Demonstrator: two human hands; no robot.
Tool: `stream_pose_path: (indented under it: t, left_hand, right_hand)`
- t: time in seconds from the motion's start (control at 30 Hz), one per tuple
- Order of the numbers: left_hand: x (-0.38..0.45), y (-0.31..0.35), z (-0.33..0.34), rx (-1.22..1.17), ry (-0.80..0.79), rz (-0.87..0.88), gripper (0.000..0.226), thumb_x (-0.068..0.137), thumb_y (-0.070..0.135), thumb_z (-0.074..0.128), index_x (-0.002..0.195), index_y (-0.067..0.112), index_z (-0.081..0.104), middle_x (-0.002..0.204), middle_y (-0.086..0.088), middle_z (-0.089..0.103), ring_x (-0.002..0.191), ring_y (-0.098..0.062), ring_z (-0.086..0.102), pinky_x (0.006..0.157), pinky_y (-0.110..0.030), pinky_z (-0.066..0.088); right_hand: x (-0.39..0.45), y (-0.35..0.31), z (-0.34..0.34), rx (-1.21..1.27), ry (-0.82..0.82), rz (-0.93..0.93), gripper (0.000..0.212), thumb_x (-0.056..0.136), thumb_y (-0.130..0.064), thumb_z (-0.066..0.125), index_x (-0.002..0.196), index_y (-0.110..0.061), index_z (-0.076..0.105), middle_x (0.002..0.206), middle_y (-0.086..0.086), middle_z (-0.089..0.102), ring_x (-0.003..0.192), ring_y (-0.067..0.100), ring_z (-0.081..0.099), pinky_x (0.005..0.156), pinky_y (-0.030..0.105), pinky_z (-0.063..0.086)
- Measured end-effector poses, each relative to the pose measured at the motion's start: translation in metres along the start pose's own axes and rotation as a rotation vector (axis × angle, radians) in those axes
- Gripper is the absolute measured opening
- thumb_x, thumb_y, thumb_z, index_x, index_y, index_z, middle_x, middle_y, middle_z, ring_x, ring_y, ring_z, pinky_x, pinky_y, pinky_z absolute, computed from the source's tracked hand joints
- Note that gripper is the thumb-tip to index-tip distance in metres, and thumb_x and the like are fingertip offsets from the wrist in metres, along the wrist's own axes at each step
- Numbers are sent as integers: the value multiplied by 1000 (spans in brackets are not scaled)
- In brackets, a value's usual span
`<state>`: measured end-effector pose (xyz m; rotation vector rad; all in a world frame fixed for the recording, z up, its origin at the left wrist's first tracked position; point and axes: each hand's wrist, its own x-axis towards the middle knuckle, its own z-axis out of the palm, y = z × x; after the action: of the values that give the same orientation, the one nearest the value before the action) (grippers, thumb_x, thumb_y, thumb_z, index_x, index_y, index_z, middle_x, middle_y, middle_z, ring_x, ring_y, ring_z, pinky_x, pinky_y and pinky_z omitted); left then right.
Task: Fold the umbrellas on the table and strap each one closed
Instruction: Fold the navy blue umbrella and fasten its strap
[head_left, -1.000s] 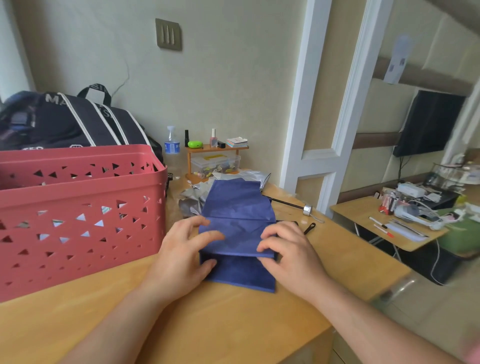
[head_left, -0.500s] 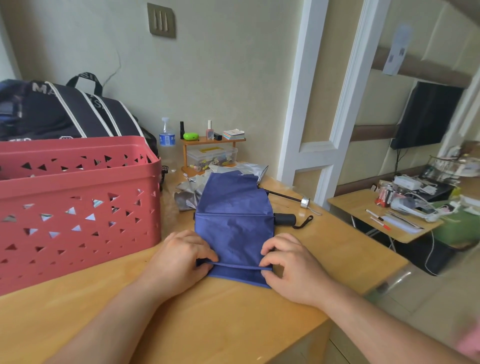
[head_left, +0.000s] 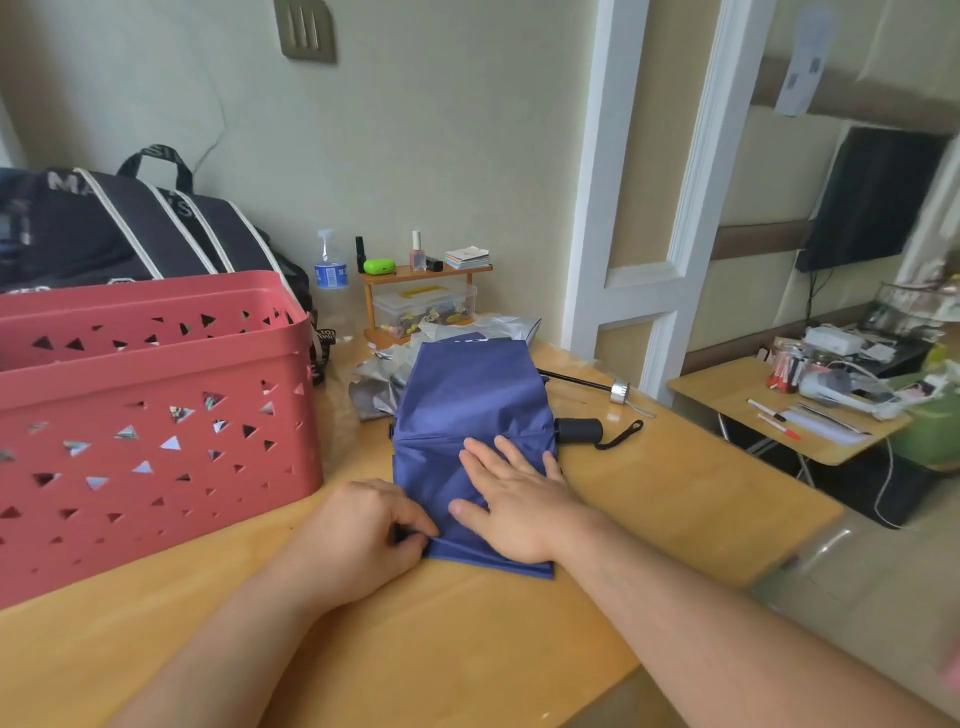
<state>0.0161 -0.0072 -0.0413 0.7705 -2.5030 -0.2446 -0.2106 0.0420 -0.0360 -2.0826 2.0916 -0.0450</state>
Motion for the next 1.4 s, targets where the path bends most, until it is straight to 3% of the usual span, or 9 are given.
stream_pose_path:
  t: [0.2, 0.33, 0.43, 0.57, 0.87, 0.97, 1.13, 1.27, 1.4]
  left_hand:
    - [14, 16, -18, 0, -186, -233, 30, 81, 48, 52, 93, 40, 78, 86, 25, 73, 85, 4, 65, 82, -23, 53]
    - [50, 27, -4, 98, -21, -176, 41, 99, 30, 40, 131, 36, 65, 121, 5, 73, 113, -21, 65, 92, -38, 52]
    - [63, 24, 14, 124, -241, -202, 51, 106, 18, 40, 155, 31, 39, 151, 0, 55, 135, -24, 52, 105, -33, 39]
    - [48, 3, 21, 265, -521, -283, 60, 111, 48, 17, 164, 36, -9, 171, 18, -15, 157, -5, -16, 128, -48, -8]
    - [46, 6, 19, 303, -536, -310, 72, 103, 69, 15, 163, 39, -12, 163, 24, -25, 156, -5, -20, 128, -50, -8]
    - [45, 6, 20, 300, -526, -318, 78, 100, 74, 15, 164, 39, -11, 168, 20, -22, 156, -4, -19, 128, -51, -8]
    - [44, 6, 20, 294, -518, -311, 77, 100, 73, 14, 164, 38, -11, 168, 20, -21, 156, -4, -19, 128, -50, -8]
    - [44, 4, 19, 280, -539, -311, 74, 102, 71, 12, 163, 38, -13, 169, 19, -22, 155, -4, -21, 128, -50, -9]
    - [45, 4, 22, 275, -524, -310, 76, 101, 72, 14, 164, 38, -11, 168, 20, -21, 156, -4, -20, 128, -50, -9]
  right_hand:
    - [1, 4, 4, -34, 8, -5, 79, 99, -74, 16, 165, -37, -7, 166, -28, -23, 155, 6, -25, 125, 59, -10]
    - [1, 3, 5, -12, 25, -5, 79, 98, -75, 16, 165, -38, -4, 168, -27, -20, 156, 8, -23, 124, 59, -12]
    - [0, 3, 4, 2, 26, -2, 80, 97, -75, 16, 165, -38, -5, 168, -27, -19, 156, 8, -22, 124, 58, -13]
    - [-3, 4, -1, -15, -23, -5, 87, 97, -78, 16, 165, -31, -9, 167, -24, -25, 154, 6, -25, 125, 56, -12]
    - [-34, 64, -15, -18, -124, 102, 91, 91, -86, 13, 163, -38, -15, 159, -31, -36, 156, 13, -24, 127, 55, -3]
    - [-32, 52, -32, -117, -134, 176, 86, 96, -79, 25, 166, -34, 4, 168, -23, -20, 160, 25, -12, 126, 60, 7]
    - [-22, -5, -36, -174, 244, -50, 53, 107, -44, 35, 152, -18, 43, 165, -2, 33, 152, 23, 25, 119, 51, 30]
    - [-22, 24, -15, -23, -65, 13, 78, 101, -73, 21, 166, -35, -2, 169, -24, -18, 156, 5, -17, 126, 59, 0]
    - [-31, 57, -12, -41, -88, 62, 84, 97, -79, 16, 164, -35, -11, 163, -29, -29, 153, 2, -25, 127, 57, -3]
